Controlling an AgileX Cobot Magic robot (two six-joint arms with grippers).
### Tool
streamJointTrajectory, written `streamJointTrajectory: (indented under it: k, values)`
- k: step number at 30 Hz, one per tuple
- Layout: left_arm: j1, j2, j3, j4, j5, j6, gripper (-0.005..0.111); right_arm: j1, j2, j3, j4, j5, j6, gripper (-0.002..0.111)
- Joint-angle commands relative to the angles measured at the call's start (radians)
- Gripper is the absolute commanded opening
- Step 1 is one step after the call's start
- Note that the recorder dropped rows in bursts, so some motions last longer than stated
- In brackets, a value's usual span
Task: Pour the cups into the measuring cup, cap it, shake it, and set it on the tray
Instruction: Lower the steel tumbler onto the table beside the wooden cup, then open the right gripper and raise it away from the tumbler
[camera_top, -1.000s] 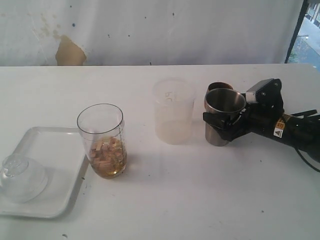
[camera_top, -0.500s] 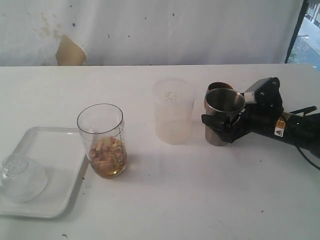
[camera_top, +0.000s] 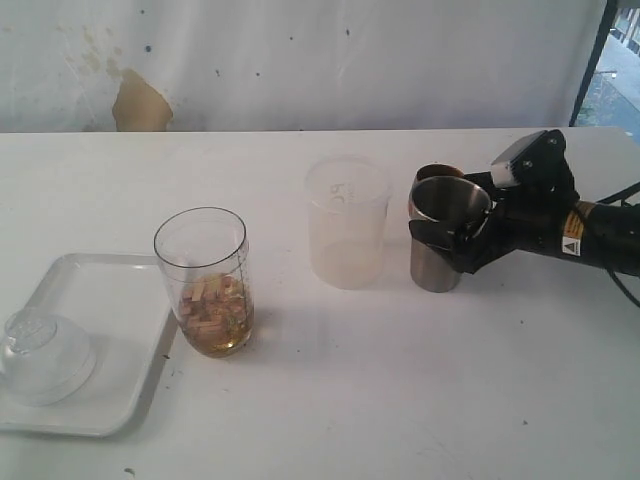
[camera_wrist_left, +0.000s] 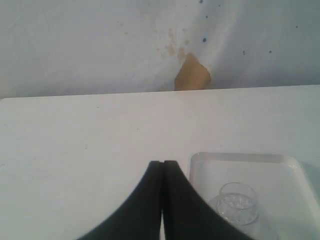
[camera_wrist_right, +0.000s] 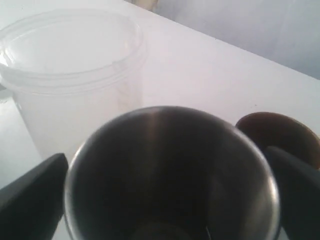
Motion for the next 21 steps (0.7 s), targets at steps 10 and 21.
streamJointTrajectory:
  k: [10, 21]
  values:
    - [-0.005, -0.004, 0.003, -0.007, -0.005, 0.000, 0.000, 0.000, -0.300, 0.002, -0.141, 0.004, 0.293, 0.094]
    - [-0.005, -0.004, 0.003, -0.007, -0.005, 0.000, 0.000, 0.000, -0.710, 0.002, -0.320, -0.027, 0.673, 0.046]
